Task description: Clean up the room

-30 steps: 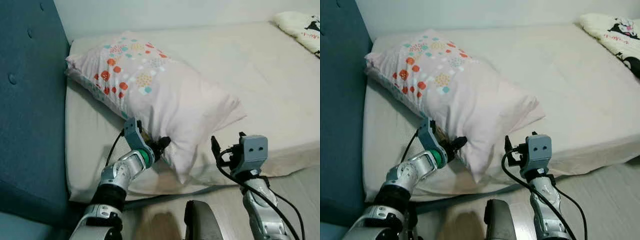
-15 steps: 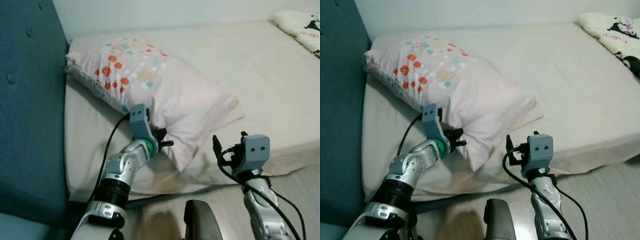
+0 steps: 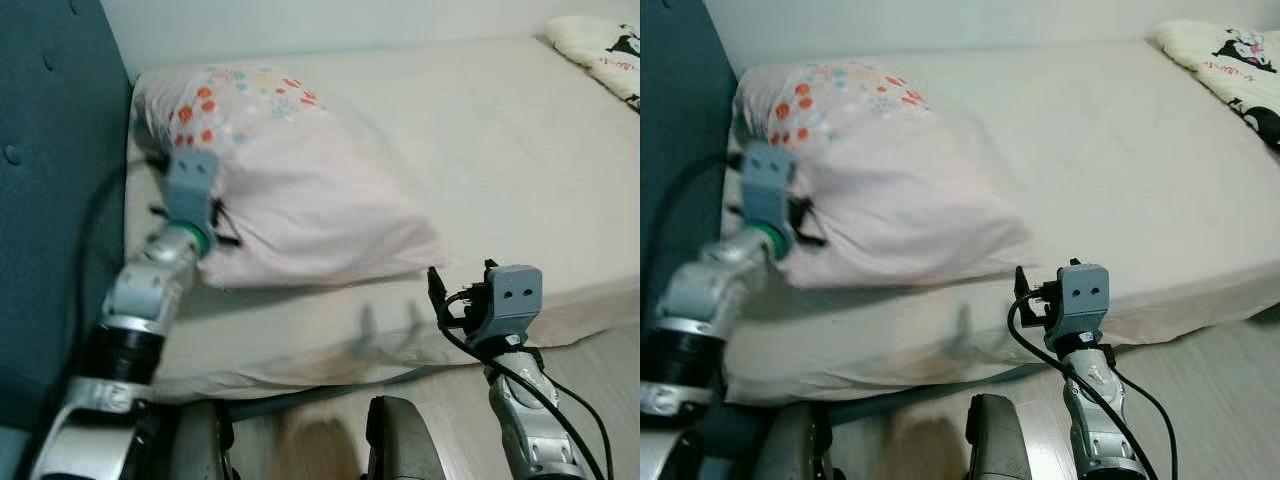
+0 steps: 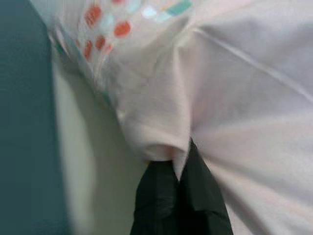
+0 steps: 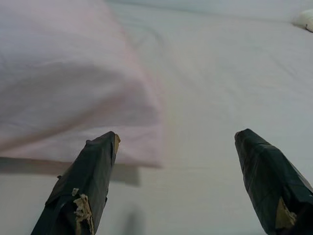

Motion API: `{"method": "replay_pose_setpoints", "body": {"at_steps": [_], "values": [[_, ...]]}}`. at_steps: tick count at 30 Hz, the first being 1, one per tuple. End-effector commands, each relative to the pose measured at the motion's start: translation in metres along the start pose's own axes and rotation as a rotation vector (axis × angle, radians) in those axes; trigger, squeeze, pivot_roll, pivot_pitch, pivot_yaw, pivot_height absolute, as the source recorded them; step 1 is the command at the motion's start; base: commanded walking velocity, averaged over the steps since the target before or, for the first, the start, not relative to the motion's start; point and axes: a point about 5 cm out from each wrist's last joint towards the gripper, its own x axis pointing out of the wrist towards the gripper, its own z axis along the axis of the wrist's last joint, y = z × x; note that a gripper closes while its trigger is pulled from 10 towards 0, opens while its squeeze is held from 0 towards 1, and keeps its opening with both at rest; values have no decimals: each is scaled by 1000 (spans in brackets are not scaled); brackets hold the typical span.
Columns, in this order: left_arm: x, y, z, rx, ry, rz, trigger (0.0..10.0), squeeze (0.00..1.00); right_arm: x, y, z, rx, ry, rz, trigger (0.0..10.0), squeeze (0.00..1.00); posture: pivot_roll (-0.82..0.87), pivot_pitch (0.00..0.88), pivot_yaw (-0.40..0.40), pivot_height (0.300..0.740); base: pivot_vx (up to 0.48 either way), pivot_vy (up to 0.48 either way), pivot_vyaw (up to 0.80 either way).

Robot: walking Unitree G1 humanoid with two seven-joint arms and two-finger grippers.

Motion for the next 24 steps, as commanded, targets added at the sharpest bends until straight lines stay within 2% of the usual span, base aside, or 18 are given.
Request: {"method": "replay_pose_setpoints", "body": {"at_steps": [1, 2, 3, 4, 5, 6, 7, 8, 9, 10, 12, 13, 14, 15, 16, 17, 21, 24], "values": [[-1, 9, 20, 78, -83, 23, 0, 0, -3, -5, -4, 3, 15, -20, 10000, 0, -32, 136, 16, 575, 0, 0, 0], [-1, 9, 20, 78, -83, 23, 0, 0, -3, -5, -4, 3, 15, -20, 10000, 0, -32, 136, 16, 575, 0, 0, 0], [-4, 15, 28, 113, -110, 45, 0, 0, -4, -6, -4, 3, 15, -24, 10000, 0, -32, 136, 16, 575, 0, 0, 0], [-4, 15, 28, 113, -110, 45, 0, 0, -4, -6, -4, 3, 15, -24, 10000, 0, -32, 136, 16, 575, 0, 0, 0], [-9, 22, 34, 132, -131, 71, 0, 0, -6, -7, -5, 3, 17, -28, 10000, 0, -32, 136, 16, 575, 0, 0, 0], [-16, 29, 34, 128, -126, 101, 0, 0, -7, -7, -6, 3, 19, -30, 10000, 0, -32, 136, 16, 575, 0, 0, 0], [-16, 29, 34, 128, -126, 101, 0, 0, -7, -7, -6, 3, 19, -30, 10000, 0, -32, 136, 16, 575, 0, 0, 0], [-24, 35, 29, 126, -111, 141, 0, 0, -8, -7, -7, 5, 24, -31, 10000, 0, -6, 139, 9, 575, 0, 0, 0], [-24, 35, 29, 126, -111, 141, 0, 0, -8, -7, -7, 5, 24, -31, 10000, 0, -6, 139, 9, 575, 0, 0, 0], [-42, 51, 7, 109, -45, 257, 0, 0, -7, -6, -9, 7, 34, -18, 10000, 0, 8, 144, 5, 575, 0, 0, 0], [-55, 58, -13, 82, 8, 336, 0, 0, -6, -5, -10, 9, 39, -7, 10000, 0, 19, 148, -2, 575, 0, 0, 0], [-55, 58, -13, 82, 8, 336, 0, 0, -6, -5, -10, 9, 39, -7, 10000, 0, 19, 148, -2, 575, 0, 0, 0], [-62, 59, -26, 82, 36, 371, 0, 0, -5, -4, -10, 10, 40, -1, 10000, 0, 33, 152, -5, 575, 0, 0, 0], [-62, 59, -26, 82, 36, 371, 0, 0, -5, -4, -10, 10, 40, -1, 10000, 0, 33, 152, -5, 575, 0, 0, 0], [-76, 55, -53, 110, 105, 393, 0, 0, -3, -3, -10, 9, 41, 9, 10000, 0, 33, 152, -5, 575, 0, 0, 0], [-83, 54, -67, 127, 147, 397, 0, 0, -2, -3, -10, 8, 41, 11, 10000, 0, 33, 152, -5, 575, 0, 0, 0], [-92, 56, -81, 148, 196, 401, 0, 0, -1, -4, -10, 8, 41, 11, 10000, 0, 33, 152, -5, 575, 0, 0, 0], [-102, 63, -80, 179, 200, 417, 0, 0, -3, -5, -12, 6, 47, 10, 10000, 0, 45, 161, -6, 575, 0, 0, 0]]}}
